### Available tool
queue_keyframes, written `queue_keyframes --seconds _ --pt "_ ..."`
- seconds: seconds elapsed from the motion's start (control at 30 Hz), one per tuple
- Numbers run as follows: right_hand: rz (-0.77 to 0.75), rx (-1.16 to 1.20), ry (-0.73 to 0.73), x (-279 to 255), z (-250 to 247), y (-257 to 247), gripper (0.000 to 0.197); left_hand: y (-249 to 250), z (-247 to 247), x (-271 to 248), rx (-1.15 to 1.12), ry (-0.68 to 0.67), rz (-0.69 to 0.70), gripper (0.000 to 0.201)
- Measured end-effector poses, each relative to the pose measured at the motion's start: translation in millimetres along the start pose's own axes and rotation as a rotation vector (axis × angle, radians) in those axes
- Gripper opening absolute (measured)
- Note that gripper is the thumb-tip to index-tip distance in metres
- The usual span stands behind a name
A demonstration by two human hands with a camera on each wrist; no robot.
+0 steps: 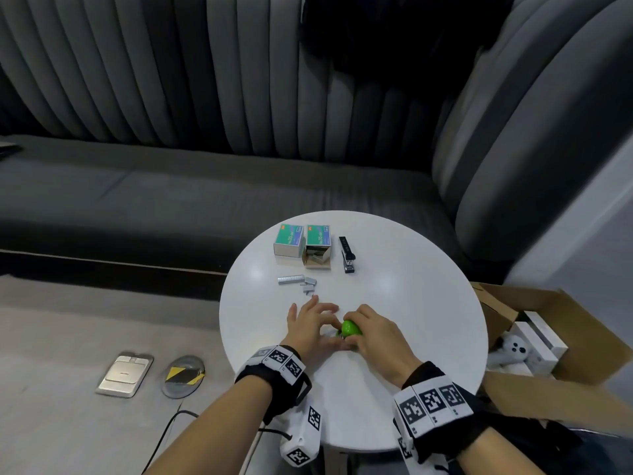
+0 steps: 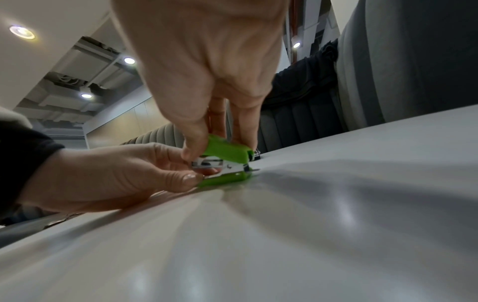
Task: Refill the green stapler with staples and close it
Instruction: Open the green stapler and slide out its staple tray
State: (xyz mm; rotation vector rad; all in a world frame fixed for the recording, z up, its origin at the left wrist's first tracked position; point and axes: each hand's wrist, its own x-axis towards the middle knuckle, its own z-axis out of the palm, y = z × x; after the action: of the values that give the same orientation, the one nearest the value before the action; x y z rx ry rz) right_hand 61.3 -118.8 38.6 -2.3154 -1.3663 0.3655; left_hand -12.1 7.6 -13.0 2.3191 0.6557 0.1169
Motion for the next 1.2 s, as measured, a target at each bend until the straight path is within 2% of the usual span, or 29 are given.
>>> queue_keyframes --seconds 0.2,0.37,0.47,0.63,0.8,0.9,1.03,1.2 --pt "0.016 0.123 0.029 -2 -2 6 0.027 1 -2 1 0.023 -0.046 -0.001 0.033" --pt "0.115 0.447 0.162 -7 -4 19 0.021 2 -5 -1 0.007 -0.047 0.0 0.029" --pt "0.145 0.56 0.151 -14 -8 26 0.024 3 -7 -1 -0.005 -0.075 -0.001 0.029" --pt "0.203 0.544 0.068 -16 -19 43 0.026 2 -5 -3 -0.048 -0.032 -0.003 0.027" --pt "0.295 0.452 -0.012 -24 -23 64 0.018 1 -1 -3 -0.077 0.002 -0.002 0.023" --pt "0.324 0.419 -0.011 -27 -21 68 0.02 0 -1 -3 -0.067 0.0 -0.001 0.022" --pt "0.272 0.288 -0.018 -29 -17 65 0.025 1 -1 -3 -0.077 0.008 0.0 0.022" --pt "0.263 0.431 0.043 -29 -18 62 0.028 -1 1 -3 -0.089 0.032 0.002 0.023"
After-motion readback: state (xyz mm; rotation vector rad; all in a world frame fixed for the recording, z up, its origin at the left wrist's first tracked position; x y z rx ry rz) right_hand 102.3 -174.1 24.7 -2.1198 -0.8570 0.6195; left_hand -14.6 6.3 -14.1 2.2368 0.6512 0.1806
